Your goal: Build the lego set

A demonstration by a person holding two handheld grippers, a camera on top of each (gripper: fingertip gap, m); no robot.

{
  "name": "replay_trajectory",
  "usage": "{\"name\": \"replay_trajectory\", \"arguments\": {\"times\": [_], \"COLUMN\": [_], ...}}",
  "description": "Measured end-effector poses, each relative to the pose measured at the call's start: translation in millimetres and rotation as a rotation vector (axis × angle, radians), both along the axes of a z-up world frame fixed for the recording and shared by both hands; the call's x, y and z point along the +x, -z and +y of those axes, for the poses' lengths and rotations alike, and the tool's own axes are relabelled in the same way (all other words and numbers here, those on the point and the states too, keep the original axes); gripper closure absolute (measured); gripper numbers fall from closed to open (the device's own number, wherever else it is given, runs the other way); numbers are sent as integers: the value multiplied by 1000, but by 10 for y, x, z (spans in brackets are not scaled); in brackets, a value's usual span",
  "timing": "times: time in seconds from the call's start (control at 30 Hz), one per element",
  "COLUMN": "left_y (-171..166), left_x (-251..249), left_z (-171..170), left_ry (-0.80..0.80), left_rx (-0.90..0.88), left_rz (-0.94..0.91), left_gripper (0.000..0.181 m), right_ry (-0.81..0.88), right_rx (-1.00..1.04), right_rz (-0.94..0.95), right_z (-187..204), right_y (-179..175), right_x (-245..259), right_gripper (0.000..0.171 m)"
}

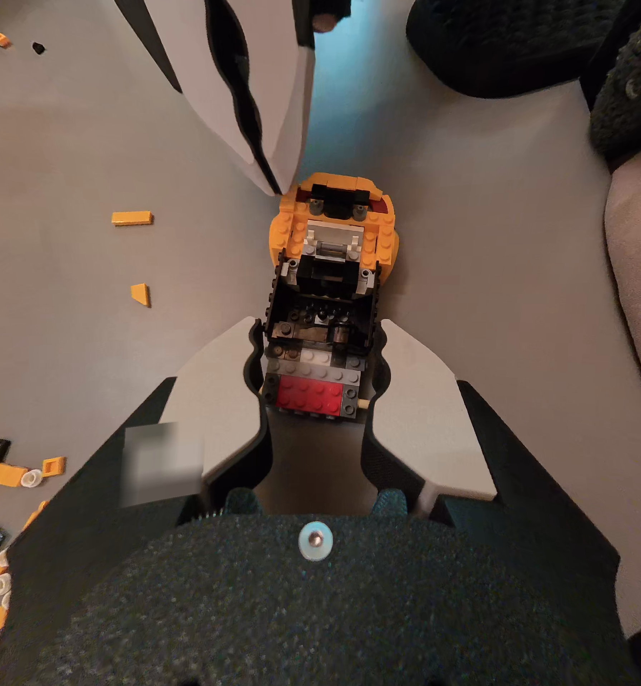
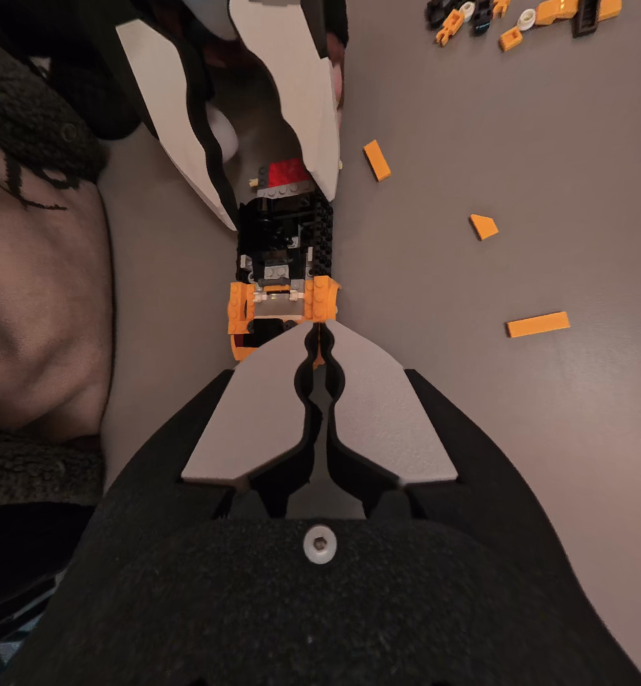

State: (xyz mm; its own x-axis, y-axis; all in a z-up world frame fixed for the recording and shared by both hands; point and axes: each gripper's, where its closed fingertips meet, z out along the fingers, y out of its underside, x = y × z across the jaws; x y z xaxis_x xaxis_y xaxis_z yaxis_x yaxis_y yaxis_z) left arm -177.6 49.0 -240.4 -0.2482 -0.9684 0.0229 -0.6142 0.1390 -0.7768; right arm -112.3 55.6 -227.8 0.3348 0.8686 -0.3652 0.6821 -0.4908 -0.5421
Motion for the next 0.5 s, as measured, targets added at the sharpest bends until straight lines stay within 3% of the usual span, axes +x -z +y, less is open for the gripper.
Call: {"name": "replay_trajectory", "arguments": {"times": [0.5], "left_y": [-2], "left_x": [-2], "left_z": [-7], "left_ry": [1], "left_rx": [-11], "left_rz": [-3], "left_gripper": [125], "right_ry": [-117], "right_rx": [158], "right_rz": [-161], "right_z": [-45], "right_y": [65], "right_x": [24], "right_gripper": [171]}}
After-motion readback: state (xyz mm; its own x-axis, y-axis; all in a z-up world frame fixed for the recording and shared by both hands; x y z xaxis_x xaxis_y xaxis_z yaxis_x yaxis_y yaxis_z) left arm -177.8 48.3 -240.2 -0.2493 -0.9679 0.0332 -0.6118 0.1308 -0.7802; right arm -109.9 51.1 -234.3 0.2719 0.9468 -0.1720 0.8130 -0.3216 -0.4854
